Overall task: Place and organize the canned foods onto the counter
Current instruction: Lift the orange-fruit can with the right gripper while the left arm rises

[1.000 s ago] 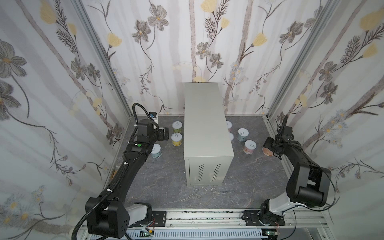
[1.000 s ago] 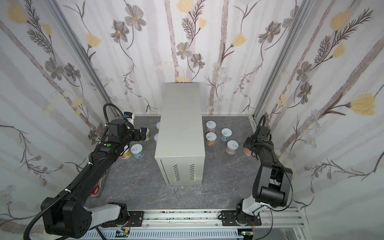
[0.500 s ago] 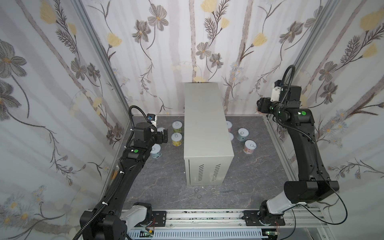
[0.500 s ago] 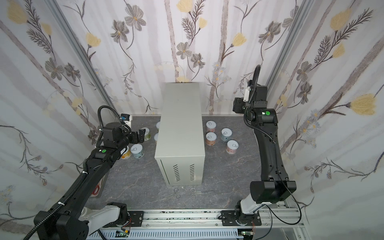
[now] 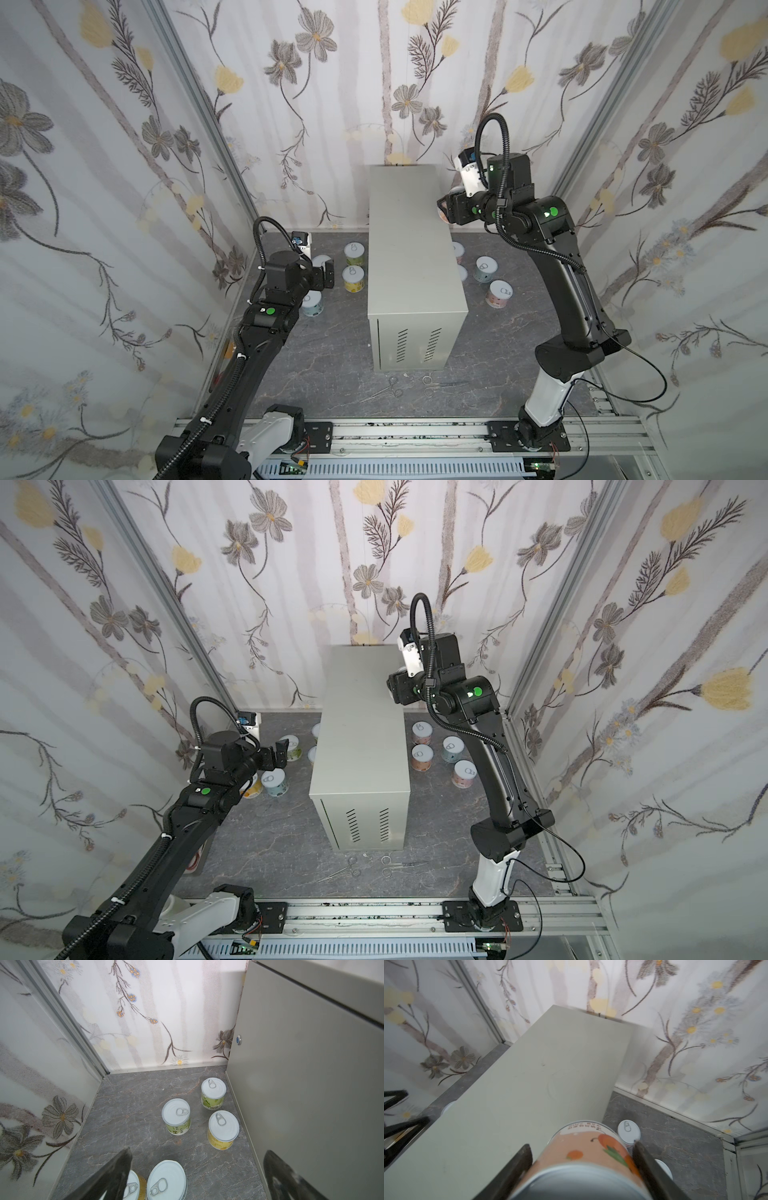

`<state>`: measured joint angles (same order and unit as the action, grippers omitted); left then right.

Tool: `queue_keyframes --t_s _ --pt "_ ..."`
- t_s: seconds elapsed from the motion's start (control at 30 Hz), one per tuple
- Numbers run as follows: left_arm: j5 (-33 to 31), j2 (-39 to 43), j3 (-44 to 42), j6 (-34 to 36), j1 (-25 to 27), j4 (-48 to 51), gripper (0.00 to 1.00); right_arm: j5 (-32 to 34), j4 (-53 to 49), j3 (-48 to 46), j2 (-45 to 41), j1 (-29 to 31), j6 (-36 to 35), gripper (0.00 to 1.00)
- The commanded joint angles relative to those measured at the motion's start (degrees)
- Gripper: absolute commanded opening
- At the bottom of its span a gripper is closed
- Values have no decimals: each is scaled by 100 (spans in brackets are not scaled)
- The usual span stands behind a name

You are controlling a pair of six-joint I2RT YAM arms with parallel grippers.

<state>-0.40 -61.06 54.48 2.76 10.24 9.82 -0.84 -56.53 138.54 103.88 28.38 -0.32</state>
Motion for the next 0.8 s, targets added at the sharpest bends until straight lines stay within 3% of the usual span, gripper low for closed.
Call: queue_keyframes --t_s 0.0,0.3,0.47,0.63,0.77 --pt "-33 -19 -8 -100 4 -240 100 84 8 81 -146 258 -306 39" --pt "59 134 -77 -46 13 -359 100 374 -918 81 67 868 -666 42" --pt "521 406 50 135 22 -287 100 301 -975 79 158 943 -752 42" --pt "2334 656 608 633 64 283 100 96 -965 81 170 943 -861 47" --pt "3204 788 1113 723 92 456 100 15 -948 85 206 942 -904 51"
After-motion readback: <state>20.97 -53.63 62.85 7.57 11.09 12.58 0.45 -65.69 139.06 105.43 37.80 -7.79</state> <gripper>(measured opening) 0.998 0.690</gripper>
